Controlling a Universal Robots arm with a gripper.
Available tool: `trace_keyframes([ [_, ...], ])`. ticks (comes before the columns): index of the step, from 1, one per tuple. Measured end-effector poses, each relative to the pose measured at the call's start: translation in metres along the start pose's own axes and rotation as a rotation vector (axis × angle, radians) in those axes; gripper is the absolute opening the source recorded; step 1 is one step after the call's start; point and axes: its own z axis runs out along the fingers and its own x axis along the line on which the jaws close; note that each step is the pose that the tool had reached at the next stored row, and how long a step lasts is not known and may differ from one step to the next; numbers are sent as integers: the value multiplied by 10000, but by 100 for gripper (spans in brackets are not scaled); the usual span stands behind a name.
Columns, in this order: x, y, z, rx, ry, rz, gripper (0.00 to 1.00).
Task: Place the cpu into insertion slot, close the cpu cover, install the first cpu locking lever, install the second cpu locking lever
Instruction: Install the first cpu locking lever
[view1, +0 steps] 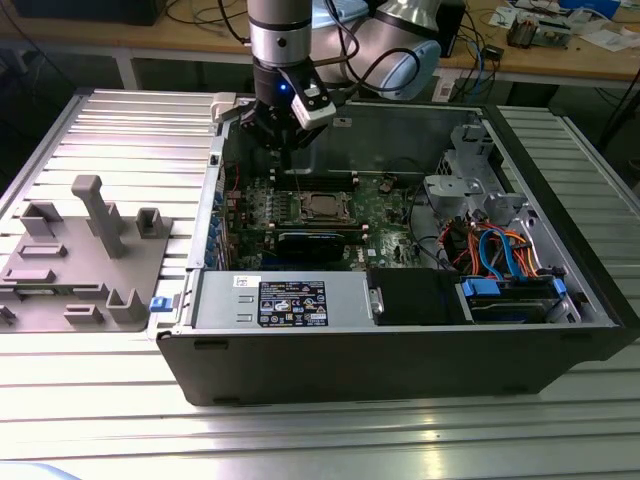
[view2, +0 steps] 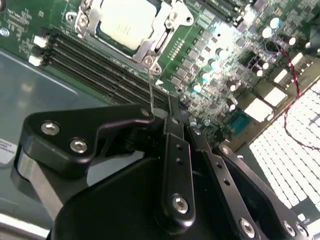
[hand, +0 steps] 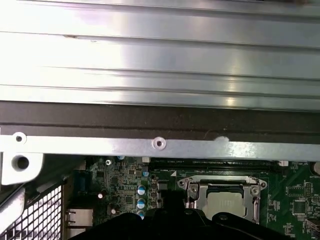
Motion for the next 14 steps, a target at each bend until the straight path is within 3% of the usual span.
trace_keyframes([
  [14,-173,-1,8,-1,-1,1,11],
])
